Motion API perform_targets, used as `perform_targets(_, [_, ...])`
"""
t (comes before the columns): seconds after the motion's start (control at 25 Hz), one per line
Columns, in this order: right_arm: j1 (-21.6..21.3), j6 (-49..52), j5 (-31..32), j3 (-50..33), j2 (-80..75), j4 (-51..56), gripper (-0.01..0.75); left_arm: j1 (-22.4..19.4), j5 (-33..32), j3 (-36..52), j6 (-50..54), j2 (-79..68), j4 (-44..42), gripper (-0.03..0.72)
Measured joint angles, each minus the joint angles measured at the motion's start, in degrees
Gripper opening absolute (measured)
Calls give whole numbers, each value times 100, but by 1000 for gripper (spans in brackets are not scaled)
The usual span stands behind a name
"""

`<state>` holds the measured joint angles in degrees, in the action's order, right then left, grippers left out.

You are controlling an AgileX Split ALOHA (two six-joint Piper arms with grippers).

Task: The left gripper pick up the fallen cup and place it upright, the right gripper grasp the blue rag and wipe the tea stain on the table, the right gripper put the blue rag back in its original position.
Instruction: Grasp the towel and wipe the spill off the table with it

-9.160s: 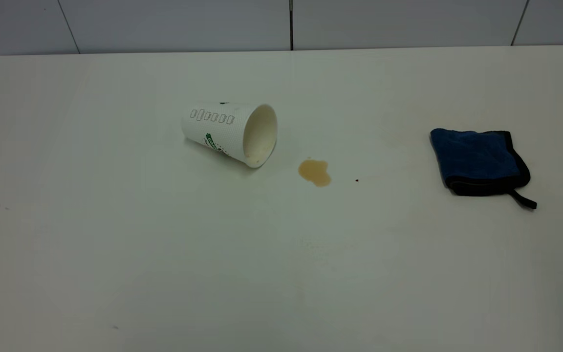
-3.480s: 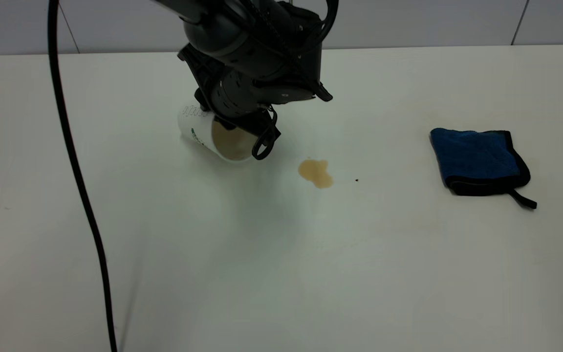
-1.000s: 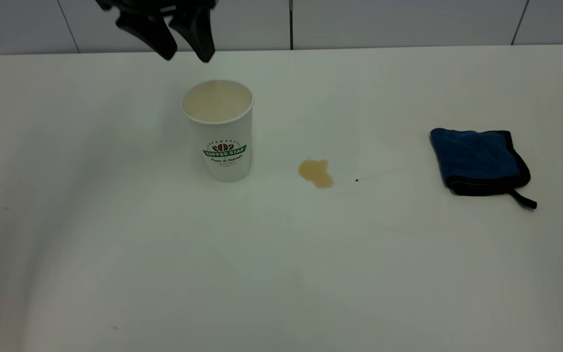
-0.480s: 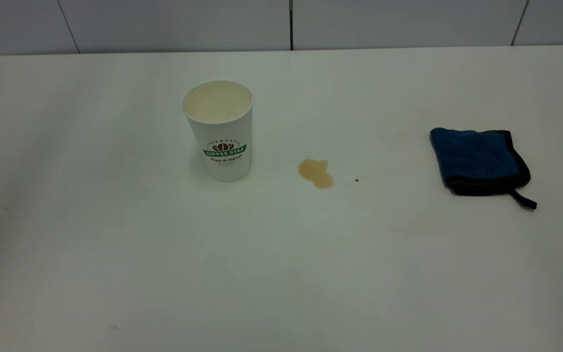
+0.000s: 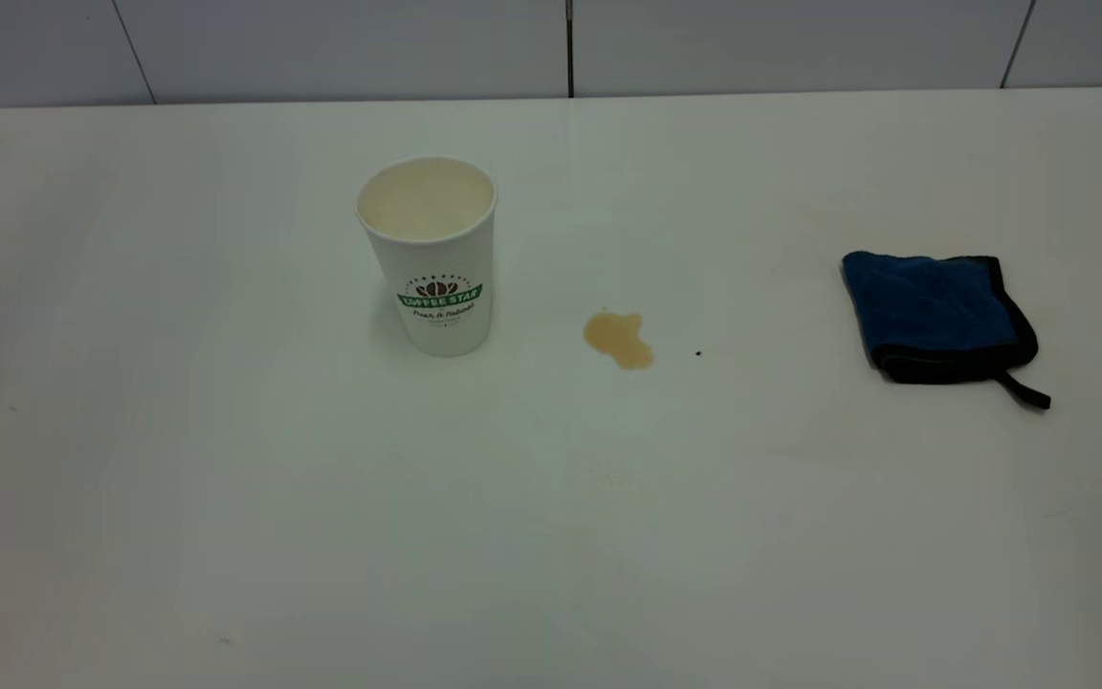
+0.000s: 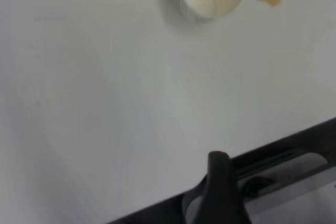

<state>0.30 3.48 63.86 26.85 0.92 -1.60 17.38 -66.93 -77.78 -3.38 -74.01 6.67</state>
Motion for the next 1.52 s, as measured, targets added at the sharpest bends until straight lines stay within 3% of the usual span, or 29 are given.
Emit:
perform_targets(0.36, [0,0,0,0,0,0,545,0,266,3144,7,1911,-37,585])
perform_targets(0.76, [0,0,0,0,0,0,545,0,559,4809,-17,3712,-569,585])
perform_targets(1.24, [0,0,0,0,0,0,545,-49,341,4999,-31,6217,-591,585])
perform_targets(1.52, [0,0,0,0,0,0,545,-1221,295,4999,-55,7377,-586,585])
